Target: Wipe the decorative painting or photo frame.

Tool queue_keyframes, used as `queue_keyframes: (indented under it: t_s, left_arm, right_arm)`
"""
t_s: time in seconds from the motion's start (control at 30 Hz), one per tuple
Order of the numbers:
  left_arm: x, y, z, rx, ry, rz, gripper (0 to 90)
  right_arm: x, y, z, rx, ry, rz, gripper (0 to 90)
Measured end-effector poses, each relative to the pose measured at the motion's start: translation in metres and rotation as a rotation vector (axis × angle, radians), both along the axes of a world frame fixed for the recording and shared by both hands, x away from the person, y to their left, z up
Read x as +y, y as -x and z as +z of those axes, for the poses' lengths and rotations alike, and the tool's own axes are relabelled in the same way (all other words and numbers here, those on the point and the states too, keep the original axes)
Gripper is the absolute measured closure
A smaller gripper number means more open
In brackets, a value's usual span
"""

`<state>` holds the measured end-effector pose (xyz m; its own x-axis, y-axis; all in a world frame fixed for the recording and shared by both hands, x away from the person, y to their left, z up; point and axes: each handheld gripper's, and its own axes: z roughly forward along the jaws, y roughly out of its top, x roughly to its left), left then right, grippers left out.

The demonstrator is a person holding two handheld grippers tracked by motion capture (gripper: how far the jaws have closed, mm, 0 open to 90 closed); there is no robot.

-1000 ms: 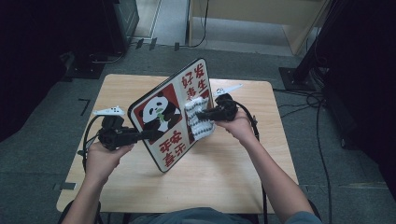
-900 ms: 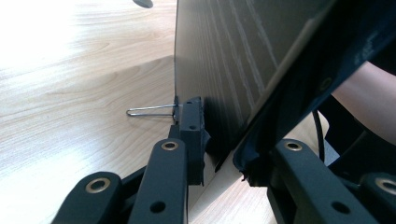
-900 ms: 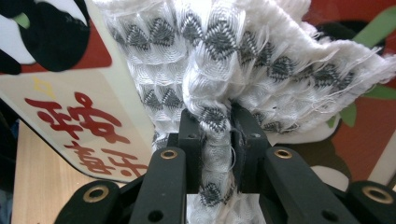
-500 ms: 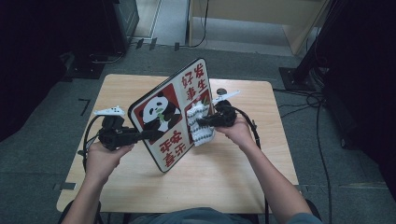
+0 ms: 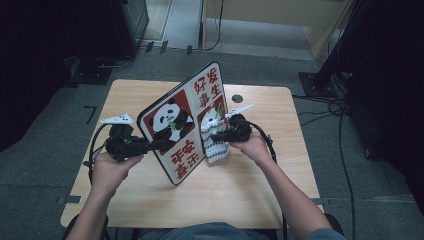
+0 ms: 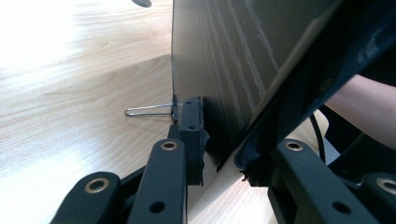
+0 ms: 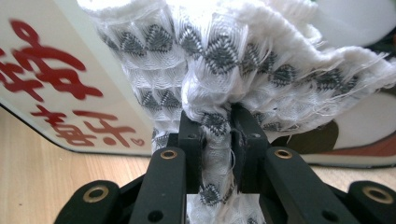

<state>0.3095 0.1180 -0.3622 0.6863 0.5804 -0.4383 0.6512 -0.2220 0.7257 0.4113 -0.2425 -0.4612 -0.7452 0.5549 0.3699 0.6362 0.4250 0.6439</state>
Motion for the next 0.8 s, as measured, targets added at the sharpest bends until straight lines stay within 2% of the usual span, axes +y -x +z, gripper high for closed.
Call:
queue_keyframes:
  t_s: [0.43,0.53,0.57,0.6,0.8]
  left_arm:
    - [0.000,0.000,0.000,0.000,0.001,-0.003,73.9]
    - [0.000,0.000,0.000,-0.002,0.002,-0.006,73.7]
    - [0.000,0.000,0.000,0.000,0.005,-0.004,73.6]
    - [0.000,0.000,-0.001,0.001,0.007,-0.003,73.5]
    - [-0.001,0.002,0.000,-0.005,-0.002,0.002,73.8]
  right_arm:
    - [-0.002,0.003,-0.021,0.040,0.036,0.000,77.2]
    - [-0.002,0.003,-0.026,0.069,0.046,-0.007,77.2]
    - [-0.002,0.003,-0.028,0.062,0.049,0.000,77.2]
    - [-0.002,0.003,-0.028,0.076,0.048,-0.004,77.2]
    - [-0.001,0.002,-0.027,0.093,0.052,-0.005,77.6]
